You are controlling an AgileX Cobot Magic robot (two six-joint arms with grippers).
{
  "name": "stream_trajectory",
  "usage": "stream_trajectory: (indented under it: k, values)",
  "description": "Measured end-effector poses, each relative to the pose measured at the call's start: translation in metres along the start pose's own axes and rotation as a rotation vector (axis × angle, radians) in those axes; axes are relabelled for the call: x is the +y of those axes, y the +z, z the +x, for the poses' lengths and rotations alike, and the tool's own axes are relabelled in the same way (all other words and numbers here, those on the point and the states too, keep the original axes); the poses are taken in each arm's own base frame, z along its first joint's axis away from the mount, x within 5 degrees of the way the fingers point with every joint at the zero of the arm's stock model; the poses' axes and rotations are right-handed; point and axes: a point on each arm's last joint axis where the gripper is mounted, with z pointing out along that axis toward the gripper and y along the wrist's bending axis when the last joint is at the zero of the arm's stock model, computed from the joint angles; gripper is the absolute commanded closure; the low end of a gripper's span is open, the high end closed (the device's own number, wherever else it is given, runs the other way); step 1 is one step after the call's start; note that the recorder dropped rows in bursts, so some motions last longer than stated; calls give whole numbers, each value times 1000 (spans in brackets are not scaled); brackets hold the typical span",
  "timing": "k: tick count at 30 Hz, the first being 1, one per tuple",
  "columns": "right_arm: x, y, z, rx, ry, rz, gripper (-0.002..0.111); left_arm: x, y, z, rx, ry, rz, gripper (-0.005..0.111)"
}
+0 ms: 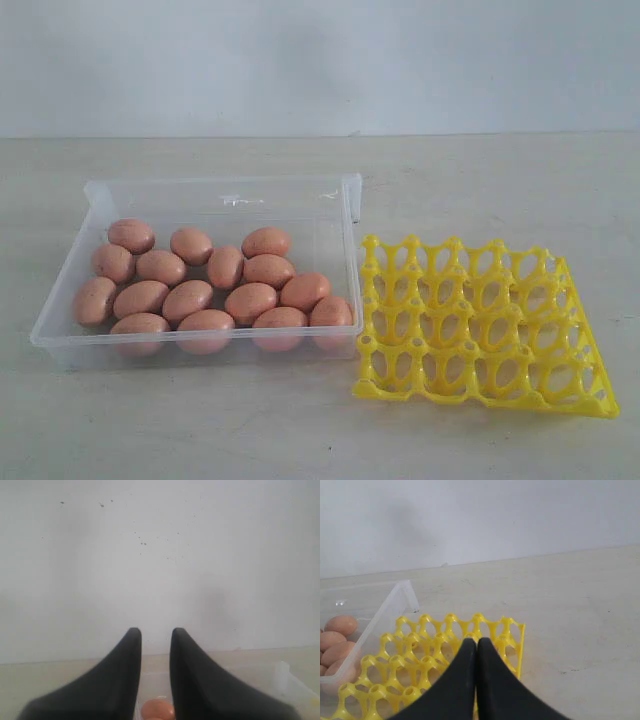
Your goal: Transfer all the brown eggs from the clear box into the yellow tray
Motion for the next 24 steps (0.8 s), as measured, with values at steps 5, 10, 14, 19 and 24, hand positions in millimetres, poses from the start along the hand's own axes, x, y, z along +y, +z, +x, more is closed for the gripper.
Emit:
stream_trajectory:
  k: [5,10,14,19,24]
  values:
    - [0,0,0,0,0,0,109,0,0,0,0,0,0,85]
    - [0,0,0,0,0,0,109,0,0,0,0,0,0,85]
    - [0,0,-2,-27,27,-6,109,0,0,0,0,0,0,85]
    - [4,-1,-10,-98,453,-65,109,0,0,0,0,0,0,85]
    - [2,-2,-21,-218,657,-97,109,0,0,0,0,0,0,85]
